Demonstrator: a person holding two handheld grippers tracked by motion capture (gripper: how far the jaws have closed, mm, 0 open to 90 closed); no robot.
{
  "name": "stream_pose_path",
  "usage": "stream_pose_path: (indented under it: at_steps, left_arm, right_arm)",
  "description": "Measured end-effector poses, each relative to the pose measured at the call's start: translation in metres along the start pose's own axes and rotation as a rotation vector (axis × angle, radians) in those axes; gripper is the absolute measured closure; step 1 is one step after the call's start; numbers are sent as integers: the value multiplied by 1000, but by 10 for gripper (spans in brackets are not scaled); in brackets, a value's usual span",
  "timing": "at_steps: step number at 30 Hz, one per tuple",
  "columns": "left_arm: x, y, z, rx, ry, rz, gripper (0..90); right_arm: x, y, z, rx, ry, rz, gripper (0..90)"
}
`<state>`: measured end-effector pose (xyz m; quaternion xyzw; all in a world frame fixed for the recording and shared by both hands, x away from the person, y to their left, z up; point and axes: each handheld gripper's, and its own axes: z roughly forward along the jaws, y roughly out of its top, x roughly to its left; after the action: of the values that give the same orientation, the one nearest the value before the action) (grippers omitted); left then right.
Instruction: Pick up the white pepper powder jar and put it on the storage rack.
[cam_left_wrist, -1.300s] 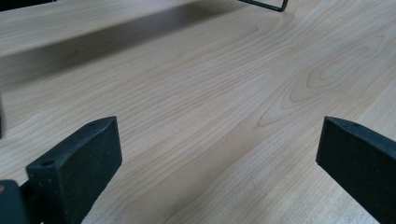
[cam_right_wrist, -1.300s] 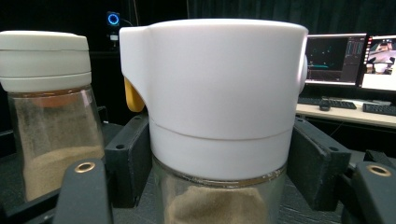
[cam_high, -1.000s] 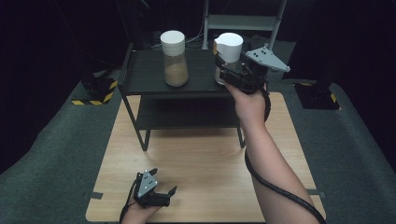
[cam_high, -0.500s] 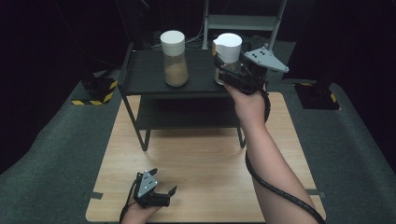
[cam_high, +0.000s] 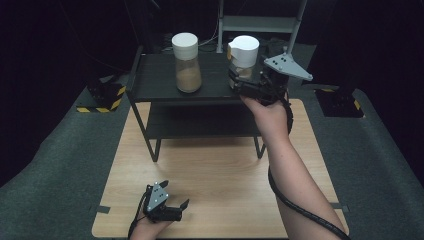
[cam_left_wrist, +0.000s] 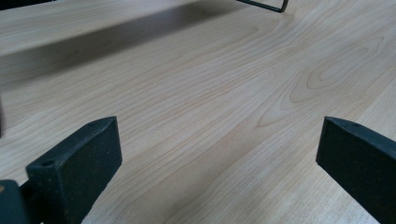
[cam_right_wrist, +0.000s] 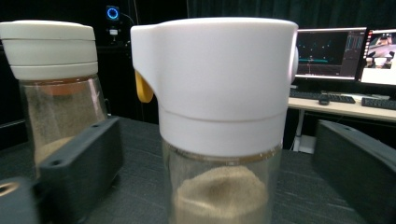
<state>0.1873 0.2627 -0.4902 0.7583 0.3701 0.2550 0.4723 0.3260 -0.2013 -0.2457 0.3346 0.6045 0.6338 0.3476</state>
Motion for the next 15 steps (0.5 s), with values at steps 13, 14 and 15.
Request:
stream_pose_path:
  at_steps: [13, 14, 15]
  left_arm:
    - [-1, 0, 0, 1, 6, 5, 5]
    - [-1, 0, 0, 2, 6, 2, 6]
    - [-2, 0, 0, 2, 6, 2, 6]
  right_arm:
    - [-4, -11, -18, 2, 31, -5, 0]
    - [-4, -11, -19, 2, 31, -5, 0]
    - [-5, -12, -21, 0, 34, -7, 0]
